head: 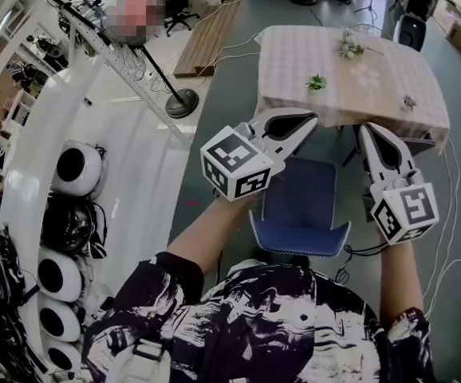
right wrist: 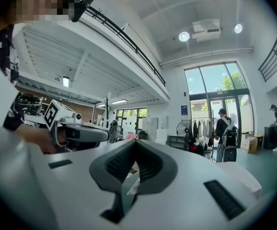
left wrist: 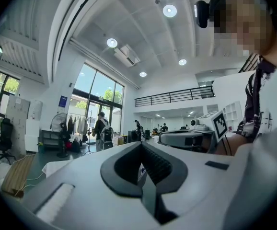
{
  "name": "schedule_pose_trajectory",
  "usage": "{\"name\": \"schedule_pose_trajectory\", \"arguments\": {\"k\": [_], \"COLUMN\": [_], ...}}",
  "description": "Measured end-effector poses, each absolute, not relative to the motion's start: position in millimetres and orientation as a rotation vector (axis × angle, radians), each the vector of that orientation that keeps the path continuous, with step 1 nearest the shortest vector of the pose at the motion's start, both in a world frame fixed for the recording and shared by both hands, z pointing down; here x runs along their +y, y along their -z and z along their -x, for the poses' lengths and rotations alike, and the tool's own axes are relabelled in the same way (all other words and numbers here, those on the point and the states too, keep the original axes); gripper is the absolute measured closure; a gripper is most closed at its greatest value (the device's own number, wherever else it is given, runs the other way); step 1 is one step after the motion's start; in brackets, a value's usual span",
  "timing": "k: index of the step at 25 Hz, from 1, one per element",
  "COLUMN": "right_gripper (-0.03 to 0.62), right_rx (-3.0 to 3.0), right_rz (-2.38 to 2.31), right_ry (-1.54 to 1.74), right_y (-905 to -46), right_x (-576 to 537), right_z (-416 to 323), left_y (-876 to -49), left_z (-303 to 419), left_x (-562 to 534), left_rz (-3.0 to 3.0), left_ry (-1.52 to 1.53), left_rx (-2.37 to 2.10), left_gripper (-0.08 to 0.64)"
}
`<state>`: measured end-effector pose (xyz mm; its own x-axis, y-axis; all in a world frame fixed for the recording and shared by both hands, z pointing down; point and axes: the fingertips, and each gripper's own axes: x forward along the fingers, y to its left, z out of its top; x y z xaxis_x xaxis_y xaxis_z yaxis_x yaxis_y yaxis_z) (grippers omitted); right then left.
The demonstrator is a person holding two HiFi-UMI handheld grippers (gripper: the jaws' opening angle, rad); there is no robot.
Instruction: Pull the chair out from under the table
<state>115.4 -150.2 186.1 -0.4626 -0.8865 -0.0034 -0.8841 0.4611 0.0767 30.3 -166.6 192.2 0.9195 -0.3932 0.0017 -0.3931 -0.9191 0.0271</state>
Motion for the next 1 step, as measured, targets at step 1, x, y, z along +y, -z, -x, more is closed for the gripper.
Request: {"name": "schedule_pose_trajectory", "arguments": {"k": [1], "right_gripper": [0.589], "right_rx": [-2.654], "right_rz": [-1.608], "right_ry": [0.106], "right_y": [-185.7], "right_x": [-150.5], "right_z": [-114.8], "left_y": [-192.1], "left_z": [-29.8], "left_x": [-167.1], "left_rz": [-3.050], "left_ry": [0.007], "left_rx": [-0.627], "left_gripper": [0.557]}}
